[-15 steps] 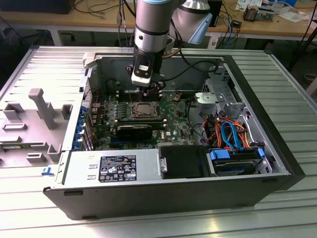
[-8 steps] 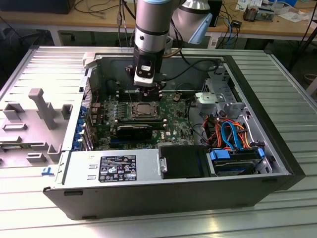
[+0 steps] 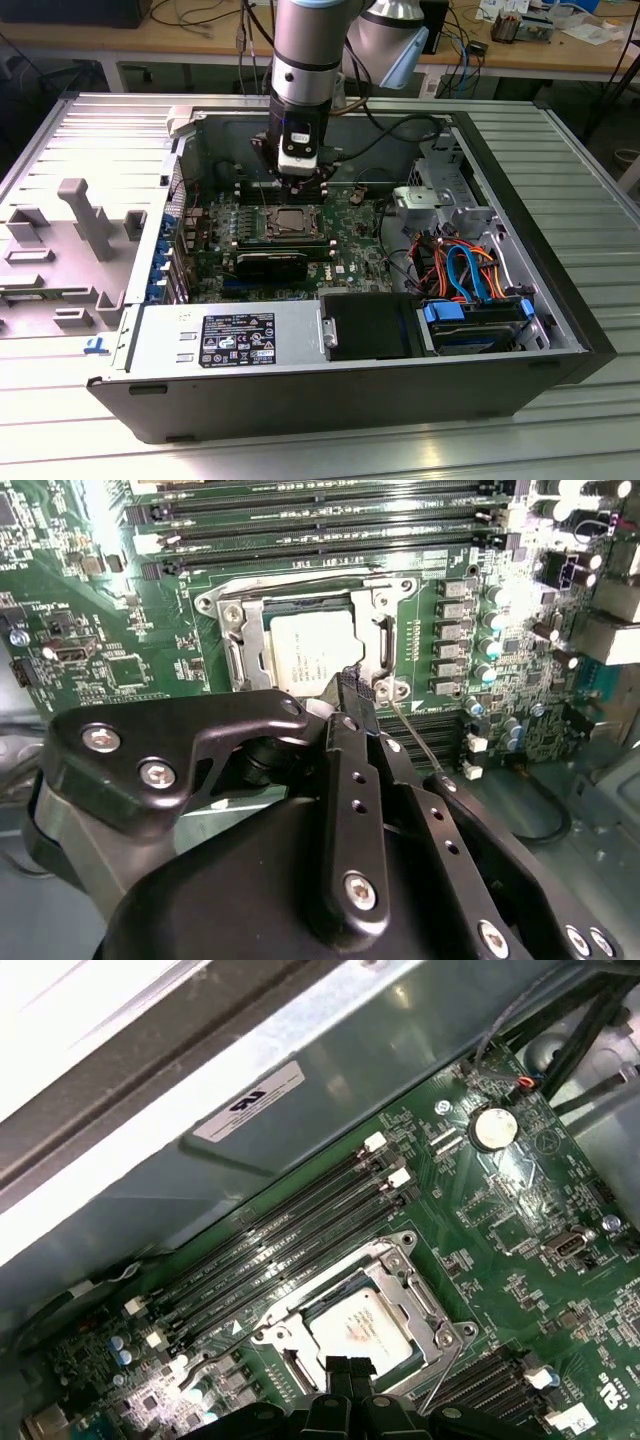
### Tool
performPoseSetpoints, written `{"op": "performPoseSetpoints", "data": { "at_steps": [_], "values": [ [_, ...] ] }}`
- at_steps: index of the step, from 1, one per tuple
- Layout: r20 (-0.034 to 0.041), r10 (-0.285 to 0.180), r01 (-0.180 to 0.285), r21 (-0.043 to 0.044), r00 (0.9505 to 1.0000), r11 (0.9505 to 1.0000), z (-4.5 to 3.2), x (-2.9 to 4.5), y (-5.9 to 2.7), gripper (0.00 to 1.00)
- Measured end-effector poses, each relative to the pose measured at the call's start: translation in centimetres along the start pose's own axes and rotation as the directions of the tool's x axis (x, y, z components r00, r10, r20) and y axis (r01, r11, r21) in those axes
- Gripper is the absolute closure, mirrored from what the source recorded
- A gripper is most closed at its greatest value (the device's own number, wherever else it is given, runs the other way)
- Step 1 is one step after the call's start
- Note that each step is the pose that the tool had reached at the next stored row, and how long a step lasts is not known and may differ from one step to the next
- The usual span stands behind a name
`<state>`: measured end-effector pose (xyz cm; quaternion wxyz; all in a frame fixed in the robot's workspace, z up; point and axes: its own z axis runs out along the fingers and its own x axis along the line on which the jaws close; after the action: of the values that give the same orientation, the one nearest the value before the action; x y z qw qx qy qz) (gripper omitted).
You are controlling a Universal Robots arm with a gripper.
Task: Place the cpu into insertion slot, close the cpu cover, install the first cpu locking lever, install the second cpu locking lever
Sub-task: 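Install the second cpu locking lever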
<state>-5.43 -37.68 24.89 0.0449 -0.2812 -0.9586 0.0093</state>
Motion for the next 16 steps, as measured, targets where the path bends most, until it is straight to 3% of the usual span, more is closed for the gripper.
{"op": "performPoseSetpoints", "data": {
  "at_steps": [8, 16],
  "values": [
    [0.0009, -0.072, 0.072, 0.0026, 0.9974, 0.9974, 0.00, 0.00, 0.00, 0.89],
    [0.0002, -0.109, 0.109, 0.0020, 0.9940, 0.9940, -0.01, -0.01, -0.02, 0.89]
  ]
}}
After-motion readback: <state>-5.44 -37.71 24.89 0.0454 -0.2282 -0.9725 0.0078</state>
